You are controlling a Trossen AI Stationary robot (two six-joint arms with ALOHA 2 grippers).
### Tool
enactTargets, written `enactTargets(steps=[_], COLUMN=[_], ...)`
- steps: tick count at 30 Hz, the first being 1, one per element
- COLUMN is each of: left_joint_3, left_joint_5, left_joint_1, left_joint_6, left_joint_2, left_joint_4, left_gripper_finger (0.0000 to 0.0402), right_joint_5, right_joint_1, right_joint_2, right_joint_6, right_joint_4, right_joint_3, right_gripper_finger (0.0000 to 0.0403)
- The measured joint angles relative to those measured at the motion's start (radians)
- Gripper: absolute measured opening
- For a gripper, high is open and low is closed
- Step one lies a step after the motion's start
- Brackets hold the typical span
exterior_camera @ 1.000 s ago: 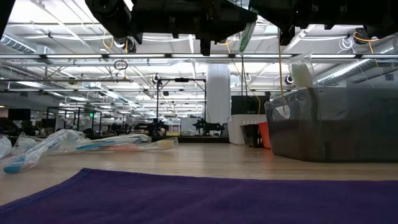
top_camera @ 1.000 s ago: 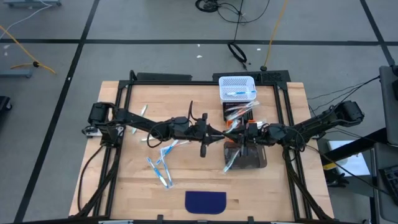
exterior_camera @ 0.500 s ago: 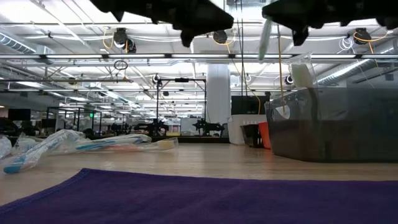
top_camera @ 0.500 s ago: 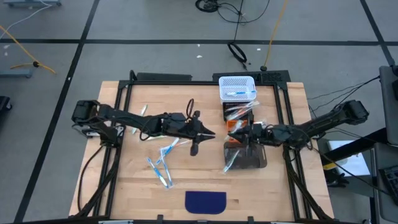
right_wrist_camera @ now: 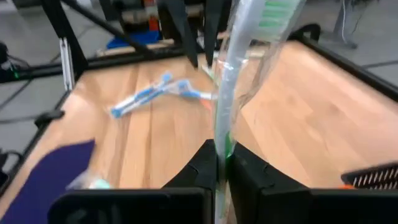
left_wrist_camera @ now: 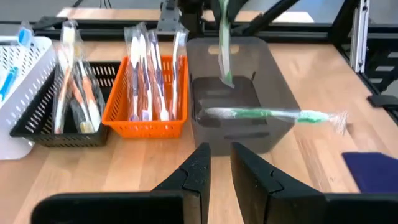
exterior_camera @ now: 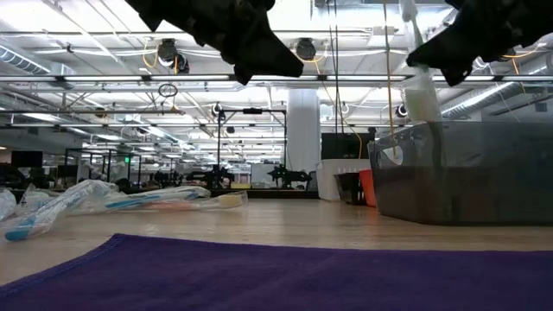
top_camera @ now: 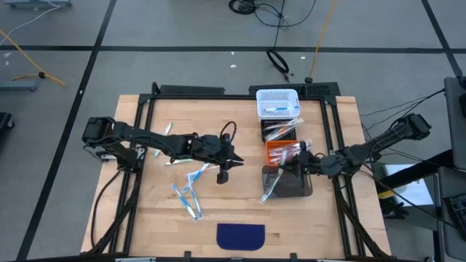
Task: Pick & Place Toothbrushes
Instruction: Put the green toothbrush into the transparent black bin
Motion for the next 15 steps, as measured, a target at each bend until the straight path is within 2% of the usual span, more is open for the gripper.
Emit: enactTargets(steps=[7, 15], left_joint_3=[0.0, 0.0], left_joint_5=[0.0, 0.0], left_joint_1=[0.0, -0.001], left_joint_6=[-0.002, -0.006], left_joint_2=[0.0, 0.0], left_joint_4=[0.008, 0.005], left_gripper_finger=[0.0063, 0.0063], right_joint_5=[0.019, 0.044], right_joint_1=[0.013, 0.013], right_joint_2=[0.016, 0.065], right_joint_6=[0.024, 0.098], right_joint_4=[-0.093, -0.343], right_joint_3=[0.0, 0.092], right_gripper_finger=[0.0012, 0.0012])
